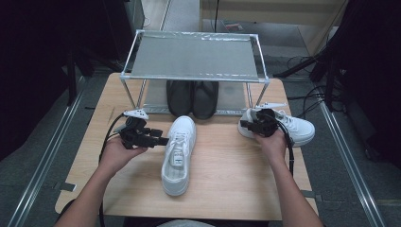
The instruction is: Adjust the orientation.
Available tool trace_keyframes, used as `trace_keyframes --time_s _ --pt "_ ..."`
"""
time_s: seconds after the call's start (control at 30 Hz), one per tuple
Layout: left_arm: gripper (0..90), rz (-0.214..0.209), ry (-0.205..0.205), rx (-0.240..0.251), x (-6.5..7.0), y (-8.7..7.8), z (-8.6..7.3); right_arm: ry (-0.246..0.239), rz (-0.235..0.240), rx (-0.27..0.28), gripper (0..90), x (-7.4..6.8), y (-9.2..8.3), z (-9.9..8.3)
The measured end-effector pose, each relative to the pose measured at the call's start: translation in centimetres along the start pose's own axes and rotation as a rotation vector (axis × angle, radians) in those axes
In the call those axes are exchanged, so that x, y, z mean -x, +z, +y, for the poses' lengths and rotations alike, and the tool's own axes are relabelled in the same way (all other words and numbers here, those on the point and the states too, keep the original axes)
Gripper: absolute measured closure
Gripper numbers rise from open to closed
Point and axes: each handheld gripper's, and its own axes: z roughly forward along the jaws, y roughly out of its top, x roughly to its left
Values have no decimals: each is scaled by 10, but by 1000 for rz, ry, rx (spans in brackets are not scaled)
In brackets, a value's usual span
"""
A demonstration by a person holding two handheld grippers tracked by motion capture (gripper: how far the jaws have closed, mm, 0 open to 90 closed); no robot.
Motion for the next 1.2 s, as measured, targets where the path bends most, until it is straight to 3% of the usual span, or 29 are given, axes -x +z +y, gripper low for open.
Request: trace_keyframes --time_s 0.07,0.2,0.43,0.57,0.67,0.7,0.97,1.2 --pt "464 0 1 -6 -2 1 0 -16 -4 -9 782 -1 -1 0" --pt "464 -5 -6 -2 -2 1 1 -4 21 -26 793 -3 -5 3" --pt "465 -5 -8 4 -3 1 2 -73 -11 -50 795 -18 -14 6" --pt "466 -6 -6 2 -4 2 3 -88 -2 -23 789 -27 -25 7" --pt "467 -7 -9 3 -5 2 3 -127 -23 -40 785 -37 -32 7" --pt "467 -6 -9 4 -5 1 3 -118 -5 -37 785 -40 -35 6" --pt "466 -2 -17 5 -5 0 2 -197 12 -23 773 -73 -53 5" --pt "465 -7 -24 12 -7 -2 1 -224 62 -52 775 -98 -51 0"
